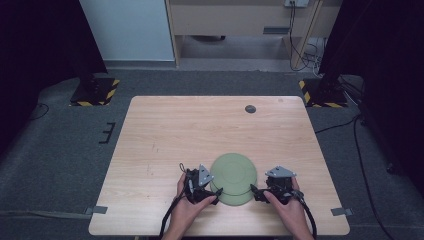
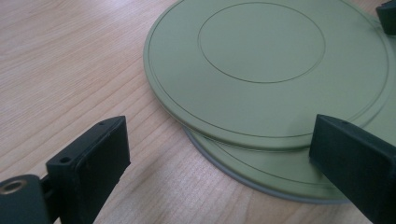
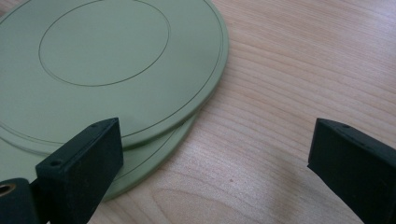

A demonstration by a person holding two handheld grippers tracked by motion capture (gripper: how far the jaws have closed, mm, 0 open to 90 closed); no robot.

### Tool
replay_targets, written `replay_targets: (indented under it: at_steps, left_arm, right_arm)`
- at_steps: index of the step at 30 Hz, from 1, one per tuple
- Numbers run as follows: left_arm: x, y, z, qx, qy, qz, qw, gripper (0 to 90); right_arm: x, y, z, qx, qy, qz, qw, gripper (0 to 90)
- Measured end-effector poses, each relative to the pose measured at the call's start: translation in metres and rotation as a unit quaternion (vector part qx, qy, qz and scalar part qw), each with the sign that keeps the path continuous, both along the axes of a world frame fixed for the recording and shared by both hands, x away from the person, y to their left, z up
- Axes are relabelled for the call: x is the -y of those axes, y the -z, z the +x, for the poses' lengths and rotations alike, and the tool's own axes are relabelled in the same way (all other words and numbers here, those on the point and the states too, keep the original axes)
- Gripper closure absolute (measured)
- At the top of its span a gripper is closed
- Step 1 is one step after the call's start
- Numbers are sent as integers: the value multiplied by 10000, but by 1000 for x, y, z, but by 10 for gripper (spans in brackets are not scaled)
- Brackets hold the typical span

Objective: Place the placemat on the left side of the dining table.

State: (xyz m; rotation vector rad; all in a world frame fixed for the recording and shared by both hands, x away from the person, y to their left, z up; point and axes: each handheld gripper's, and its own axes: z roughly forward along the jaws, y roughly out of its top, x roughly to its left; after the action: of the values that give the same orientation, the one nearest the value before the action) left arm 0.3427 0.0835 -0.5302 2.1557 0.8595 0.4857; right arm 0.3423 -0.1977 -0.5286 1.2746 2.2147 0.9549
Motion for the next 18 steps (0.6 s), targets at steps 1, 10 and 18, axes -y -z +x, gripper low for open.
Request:
replay_targets:
  at_steps: [1,10,18]
  left_arm:
    - [0,0,0,2,-22,4,10000,38]
    - [1,0,4,72,-74,47,9999,27]
    - [0,0,6,136,-62,68,9999,34]
  right_arm:
    - [0,0,0,-5,8,3,10000,35]
    - [-3,2,3,55,85,-32,9999,16]
    - [-3,3,6,59,132,-8,9999,13]
